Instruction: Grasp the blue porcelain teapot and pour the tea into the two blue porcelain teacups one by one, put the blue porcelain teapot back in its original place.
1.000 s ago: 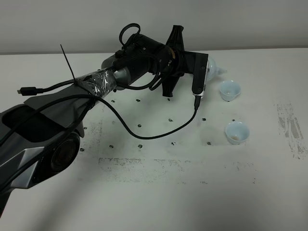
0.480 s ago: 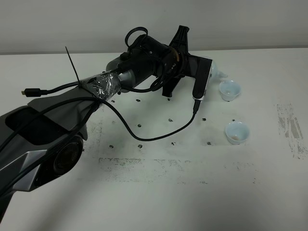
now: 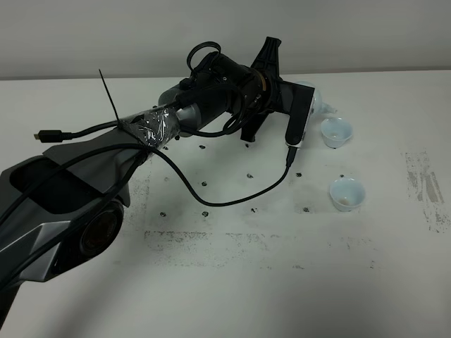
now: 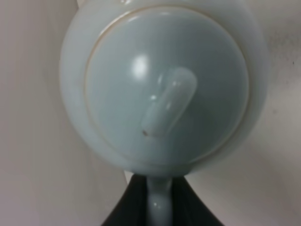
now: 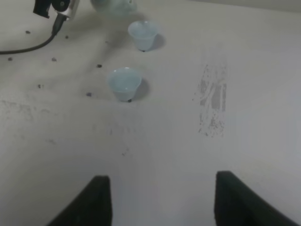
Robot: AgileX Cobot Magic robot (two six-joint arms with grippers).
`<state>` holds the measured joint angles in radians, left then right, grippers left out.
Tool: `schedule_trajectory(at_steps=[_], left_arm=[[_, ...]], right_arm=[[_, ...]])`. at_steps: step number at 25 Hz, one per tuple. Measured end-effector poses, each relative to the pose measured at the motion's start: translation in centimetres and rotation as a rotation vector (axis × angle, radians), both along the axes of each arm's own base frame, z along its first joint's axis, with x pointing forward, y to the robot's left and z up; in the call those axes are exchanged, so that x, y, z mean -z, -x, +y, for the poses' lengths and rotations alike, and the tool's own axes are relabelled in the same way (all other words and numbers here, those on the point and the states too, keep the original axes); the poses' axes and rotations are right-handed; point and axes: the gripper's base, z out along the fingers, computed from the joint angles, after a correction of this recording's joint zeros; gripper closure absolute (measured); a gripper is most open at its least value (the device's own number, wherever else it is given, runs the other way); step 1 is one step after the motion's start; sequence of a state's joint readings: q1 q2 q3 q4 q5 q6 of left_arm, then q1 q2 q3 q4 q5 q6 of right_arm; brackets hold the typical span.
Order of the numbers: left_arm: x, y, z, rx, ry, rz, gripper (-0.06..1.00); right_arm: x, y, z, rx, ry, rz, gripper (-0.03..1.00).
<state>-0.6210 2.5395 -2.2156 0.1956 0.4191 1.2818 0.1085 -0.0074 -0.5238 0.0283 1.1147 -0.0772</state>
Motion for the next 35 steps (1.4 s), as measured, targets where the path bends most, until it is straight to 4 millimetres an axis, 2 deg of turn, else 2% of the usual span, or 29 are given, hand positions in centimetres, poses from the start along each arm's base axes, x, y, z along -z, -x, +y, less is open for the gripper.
schedule_trajectory(at_steps=[16, 35], left_arm=[[0.57, 0.39, 0.53, -0.02, -0.058, 0.072, 0.88], [0.28, 0.18, 0.23, -0.067, 0.036, 0.067, 0.88]], right_arm=[[0.0, 0.0, 0.0, 0.0, 0.001, 0.0, 0.5], [0.0, 0.0, 0.0, 0.0, 0.001, 0.0, 0.5]])
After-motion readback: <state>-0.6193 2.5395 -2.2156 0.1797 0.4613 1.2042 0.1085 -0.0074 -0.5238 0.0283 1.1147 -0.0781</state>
